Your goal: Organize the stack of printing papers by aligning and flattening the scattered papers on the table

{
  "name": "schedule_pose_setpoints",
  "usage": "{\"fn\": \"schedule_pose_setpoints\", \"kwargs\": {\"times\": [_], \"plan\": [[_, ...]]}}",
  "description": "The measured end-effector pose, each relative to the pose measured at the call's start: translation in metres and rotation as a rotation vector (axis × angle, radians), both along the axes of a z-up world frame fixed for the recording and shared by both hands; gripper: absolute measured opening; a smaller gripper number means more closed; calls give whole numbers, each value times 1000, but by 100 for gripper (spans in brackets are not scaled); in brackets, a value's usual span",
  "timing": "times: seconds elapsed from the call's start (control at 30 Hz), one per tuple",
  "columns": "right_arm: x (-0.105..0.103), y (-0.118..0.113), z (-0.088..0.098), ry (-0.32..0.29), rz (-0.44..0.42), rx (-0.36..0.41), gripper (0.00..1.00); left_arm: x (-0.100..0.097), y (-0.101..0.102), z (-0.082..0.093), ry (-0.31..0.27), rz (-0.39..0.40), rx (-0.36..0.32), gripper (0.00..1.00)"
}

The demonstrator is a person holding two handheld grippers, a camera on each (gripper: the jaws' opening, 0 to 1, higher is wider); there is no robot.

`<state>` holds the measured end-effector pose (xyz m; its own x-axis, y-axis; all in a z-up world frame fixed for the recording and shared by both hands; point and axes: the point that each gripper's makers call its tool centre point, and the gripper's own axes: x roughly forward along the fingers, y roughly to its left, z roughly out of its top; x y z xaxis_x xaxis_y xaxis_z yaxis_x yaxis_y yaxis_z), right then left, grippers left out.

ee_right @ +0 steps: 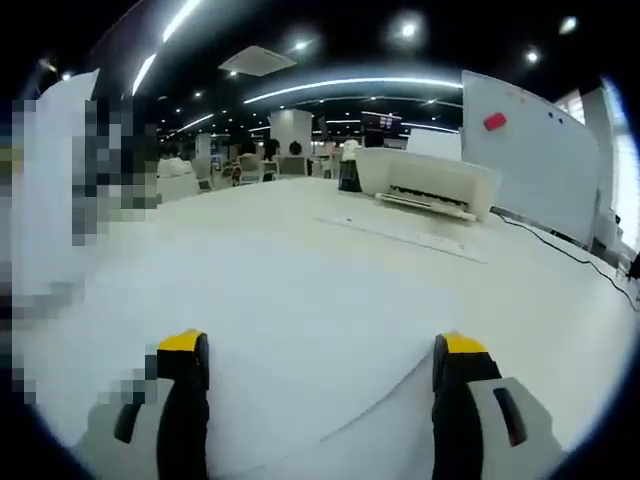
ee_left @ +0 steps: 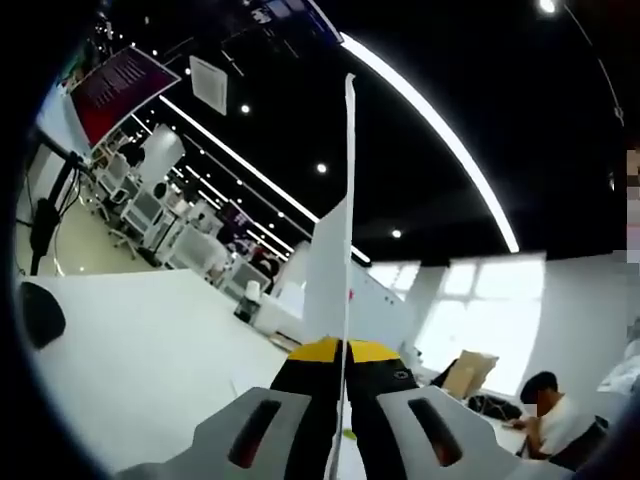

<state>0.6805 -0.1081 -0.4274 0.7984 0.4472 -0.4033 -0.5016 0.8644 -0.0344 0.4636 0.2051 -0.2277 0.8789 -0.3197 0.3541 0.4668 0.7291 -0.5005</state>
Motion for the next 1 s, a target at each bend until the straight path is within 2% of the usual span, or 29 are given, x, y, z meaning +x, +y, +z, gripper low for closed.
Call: {"fn": "schedule_pose_setpoints", "kwargs": {"times": [0.07,0.63,1.0], "plan": [[0,1,-4,32,-5,36,87,0,-1,0,1,-3,0,6],[5,0,-3,13,32,40,90,-5,-4,-4,5,-13,2,6],[5,2,-2,14,41,40,87,-7,-3,-4,4,-9,6,6]]}}
